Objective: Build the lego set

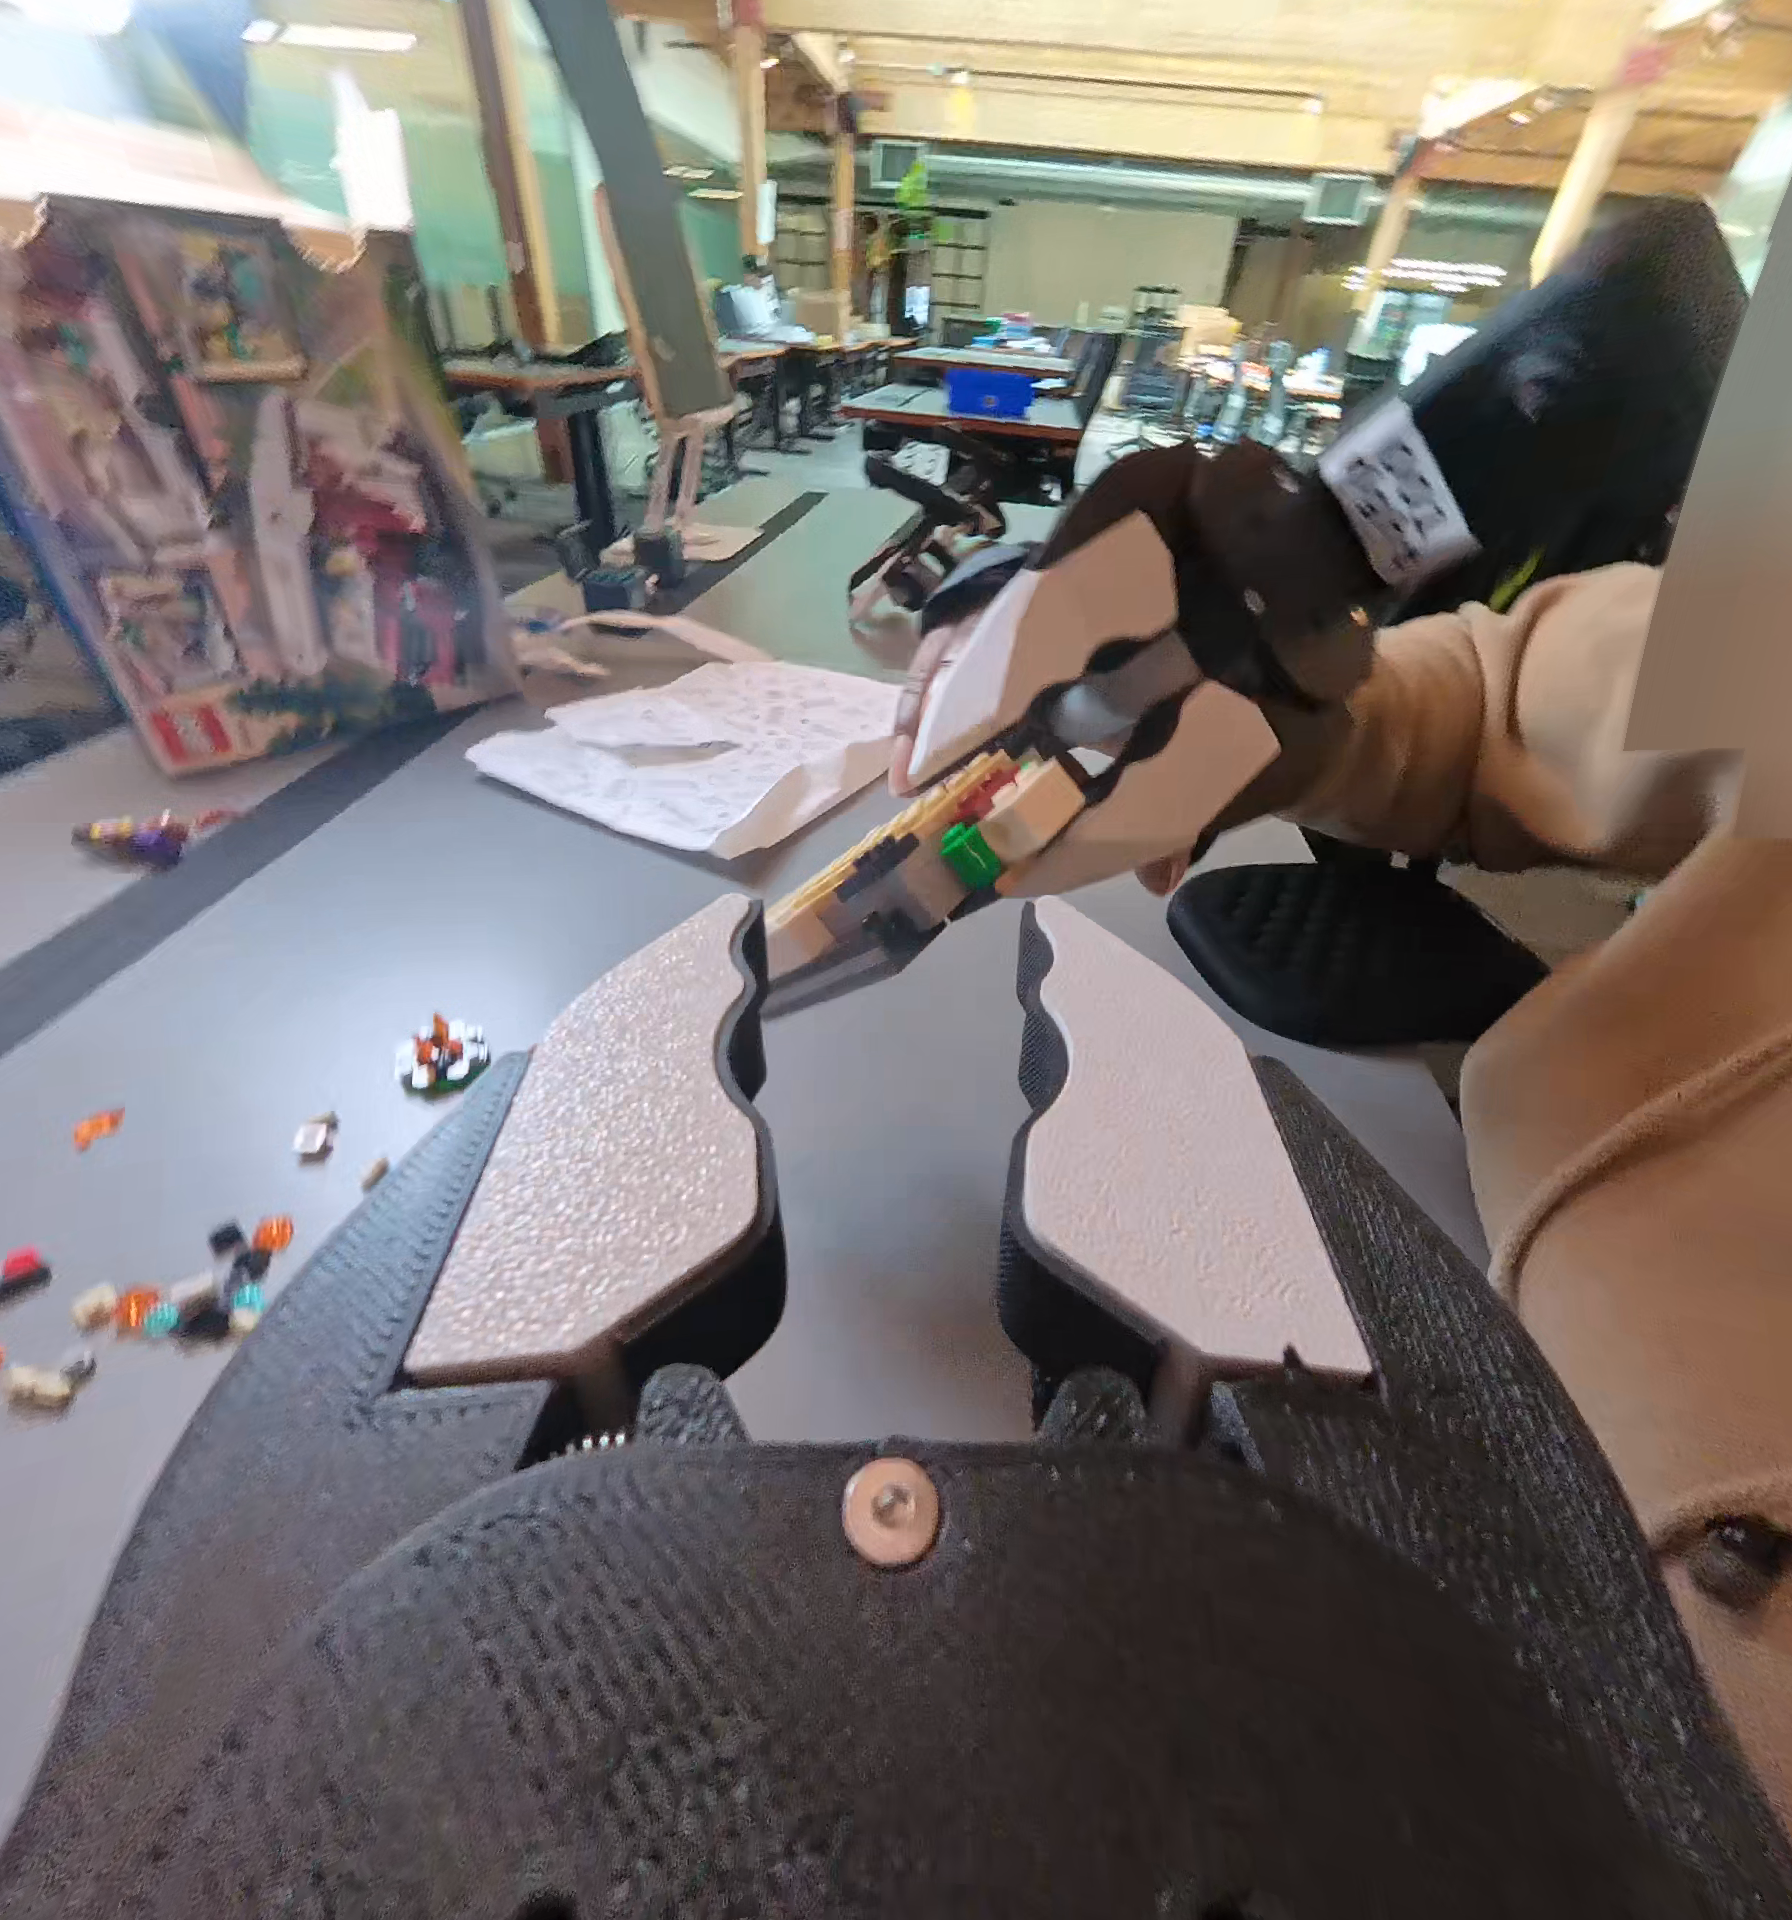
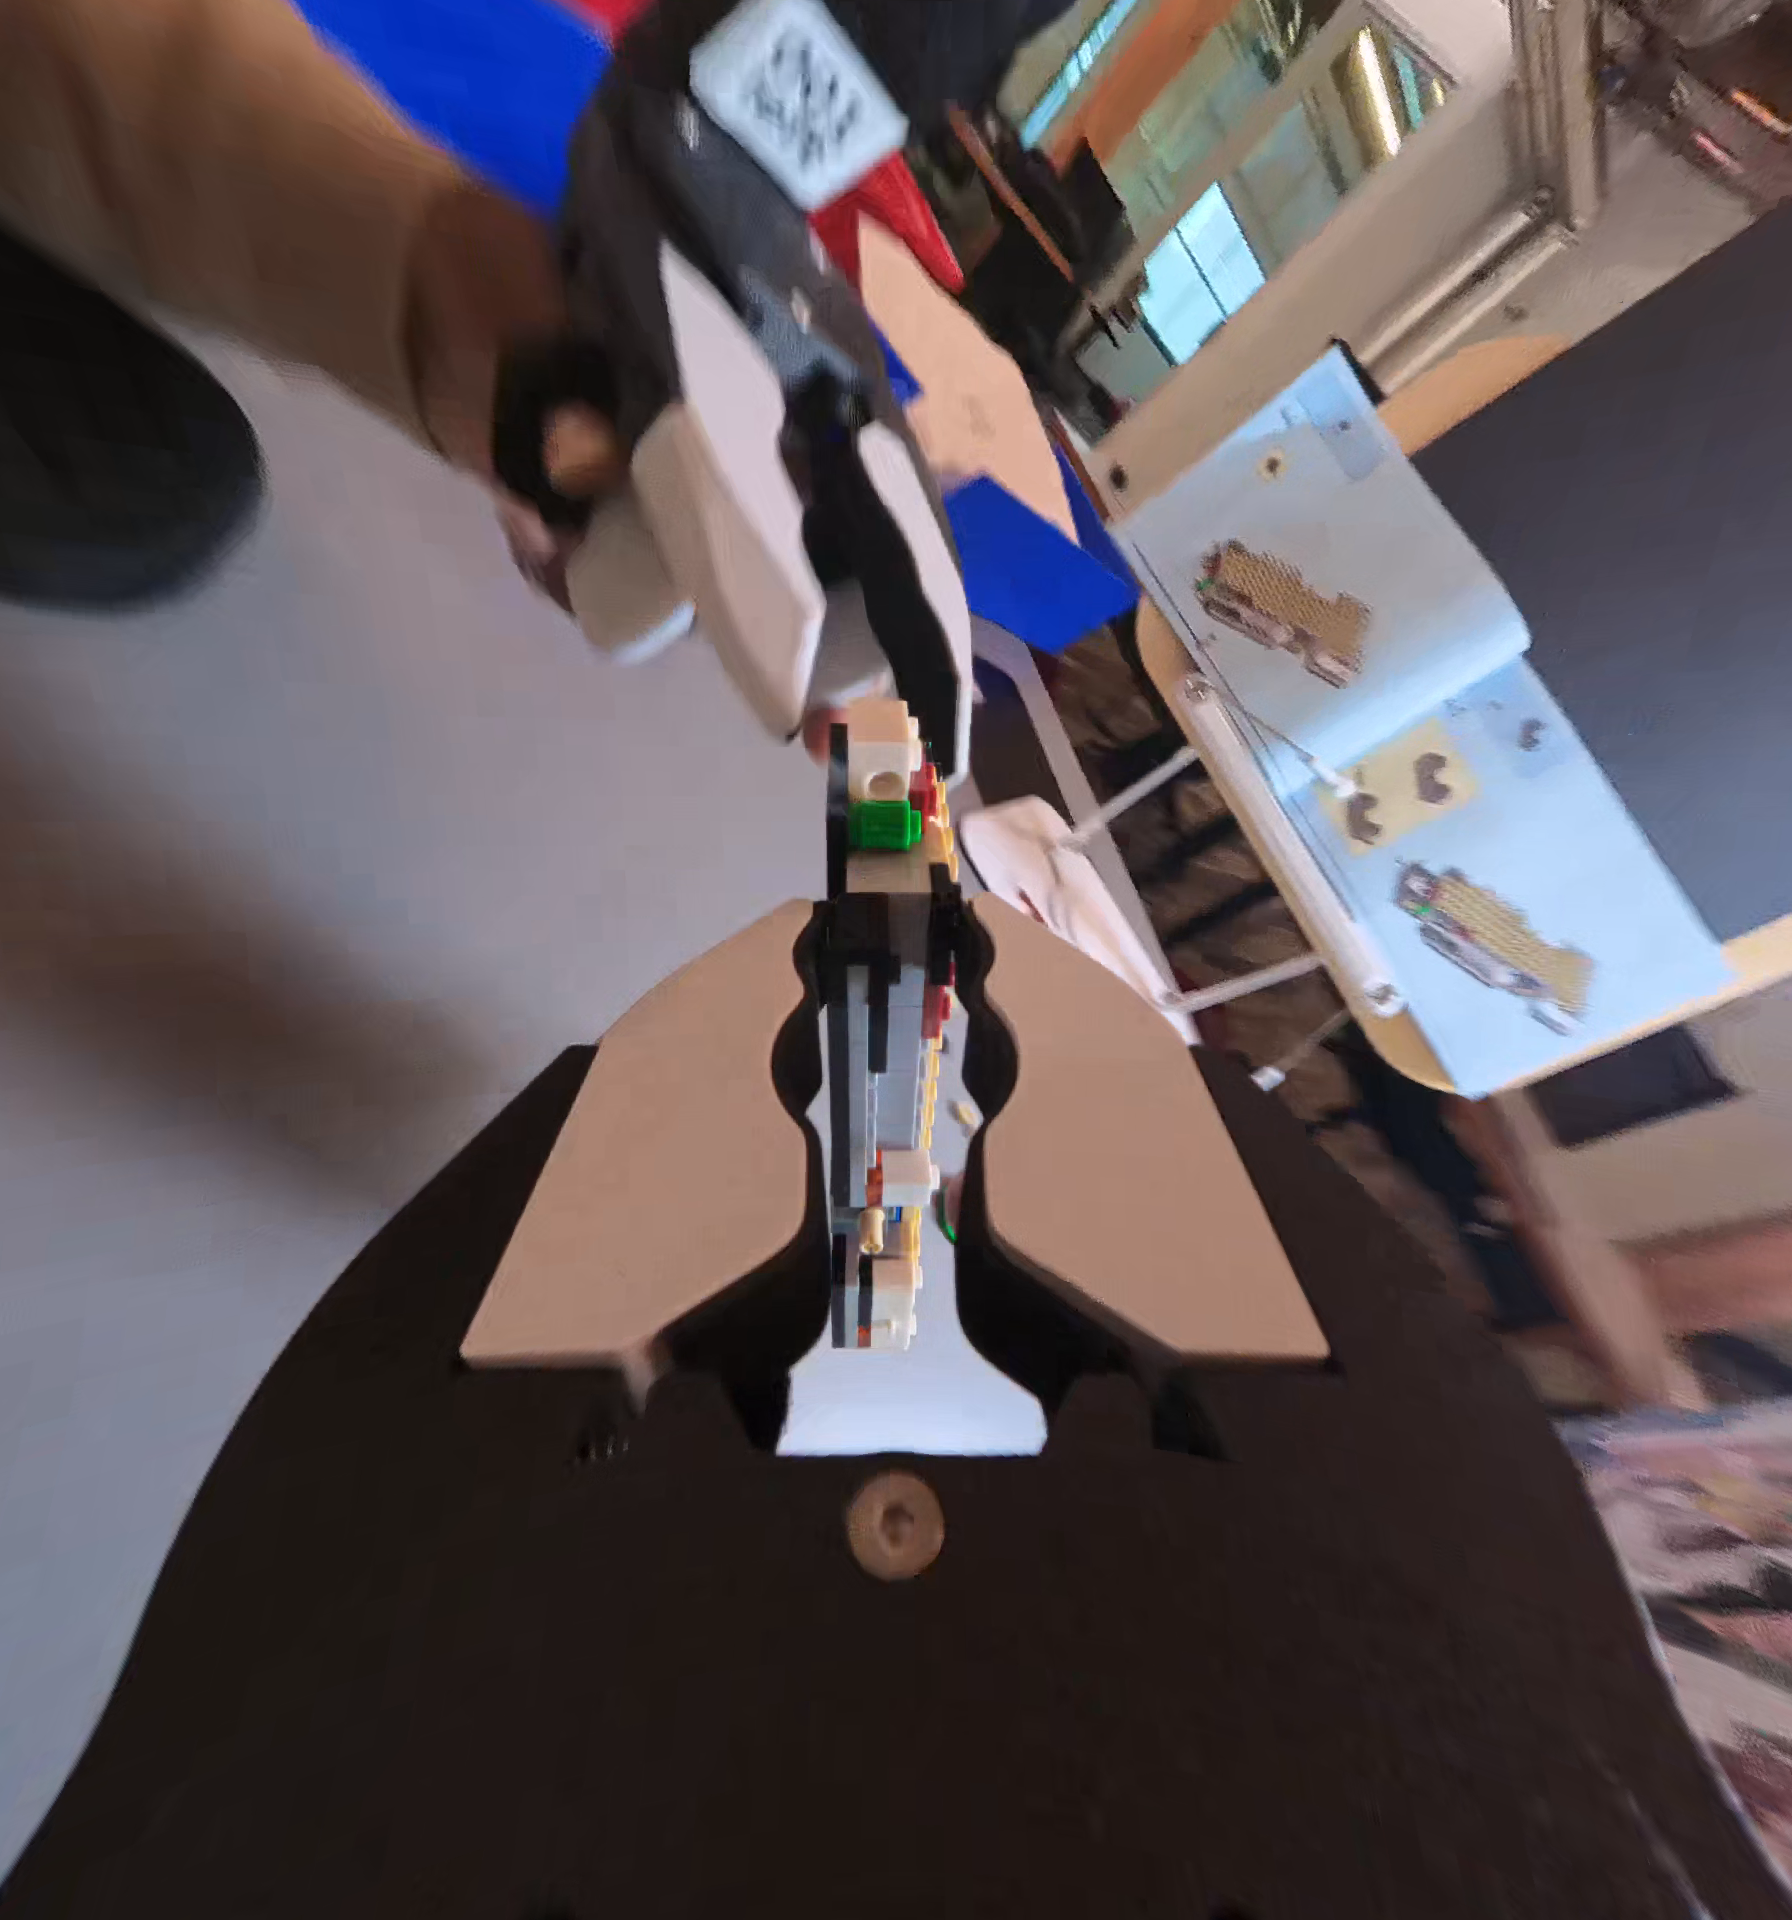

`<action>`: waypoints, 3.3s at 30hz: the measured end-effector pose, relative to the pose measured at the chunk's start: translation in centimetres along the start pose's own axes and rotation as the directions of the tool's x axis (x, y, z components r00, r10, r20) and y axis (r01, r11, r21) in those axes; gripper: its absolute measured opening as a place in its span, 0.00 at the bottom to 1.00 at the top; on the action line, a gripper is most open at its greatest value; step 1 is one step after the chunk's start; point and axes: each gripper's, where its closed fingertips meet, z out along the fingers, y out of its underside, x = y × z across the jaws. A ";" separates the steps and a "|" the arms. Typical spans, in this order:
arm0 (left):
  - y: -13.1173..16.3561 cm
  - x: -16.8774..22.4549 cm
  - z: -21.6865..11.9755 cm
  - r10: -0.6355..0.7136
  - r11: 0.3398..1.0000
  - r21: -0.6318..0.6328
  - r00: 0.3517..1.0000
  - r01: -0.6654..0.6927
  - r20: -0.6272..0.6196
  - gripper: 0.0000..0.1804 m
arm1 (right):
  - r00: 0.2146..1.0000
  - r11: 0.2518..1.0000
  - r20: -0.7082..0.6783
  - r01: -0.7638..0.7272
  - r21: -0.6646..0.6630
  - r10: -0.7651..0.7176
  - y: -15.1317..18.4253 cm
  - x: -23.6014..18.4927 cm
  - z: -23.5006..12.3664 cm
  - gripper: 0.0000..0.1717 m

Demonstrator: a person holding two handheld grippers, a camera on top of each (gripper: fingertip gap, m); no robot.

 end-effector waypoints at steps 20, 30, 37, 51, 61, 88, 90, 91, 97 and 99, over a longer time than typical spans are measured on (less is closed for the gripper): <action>9.9 -1.0 -0.8 -0.070 0.922 -0.363 0.979 0.136 0.189 0.30 | 0.964 0.931 -0.033 0.244 -0.271 -0.263 3.5 -6.9 5.6 0.14; 13.2 -0.6 -2.0 0.097 0.880 -0.468 0.995 -0.086 0.000 0.30 | 0.807 0.957 0.576 0.046 -0.287 0.134 5.3 -7.4 3.8 0.42; 14.5 -1.0 -2.1 0.187 0.830 -0.520 0.979 -0.204 -0.086 0.30 | 0.564 0.892 0.805 0.249 -0.378 0.184 8.6 -9.6 5.5 0.46; 14.7 -1.3 -2.8 0.174 0.829 -0.532 0.984 -0.170 -0.043 0.37 | 0.694 0.833 0.649 0.129 -0.538 0.311 8.5 -10.8 7.1 0.43; 14.2 -1.2 -2.5 0.190 0.842 -0.513 0.982 -0.165 -0.003 0.36 | 0.785 0.871 0.385 -0.395 -0.293 0.486 4.0 -3.9 5.8 0.41; 4.7 -12.2 -12.0 0.013 1.000 0.008 0.731 -0.026 0.682 0.00 | 0.778 0.780 -0.068 -0.619 0.090 0.625 8.9 5.4 4.1 0.02; 5.4 -12.0 -11.2 0.022 1.000 -0.017 0.748 -0.015 0.663 0.00 | 0.782 0.784 -0.043 -0.620 0.036 0.621 9.7 5.2 4.4 0.05; 5.6 -11.9 -10.9 0.023 1.000 -0.022 0.755 -0.011 0.655 0.00 | 0.788 0.788 -0.022 -0.615 0.004 0.615 10.1 5.1 4.6 0.06; 7.0 -11.6 -9.6 0.008 0.999 -0.047 0.789 0.027 0.614 0.00 | 0.826 0.856 0.244 -0.449 -0.257 0.507 11.6 4.4 9.2 0.06; 7.4 -11.5 -9.6 0.012 0.998 -0.057 0.792 0.029 0.611 0.00 | 0.837 0.893 0.347 -0.321 -0.315 0.423 12.5 4.2 11.5 0.04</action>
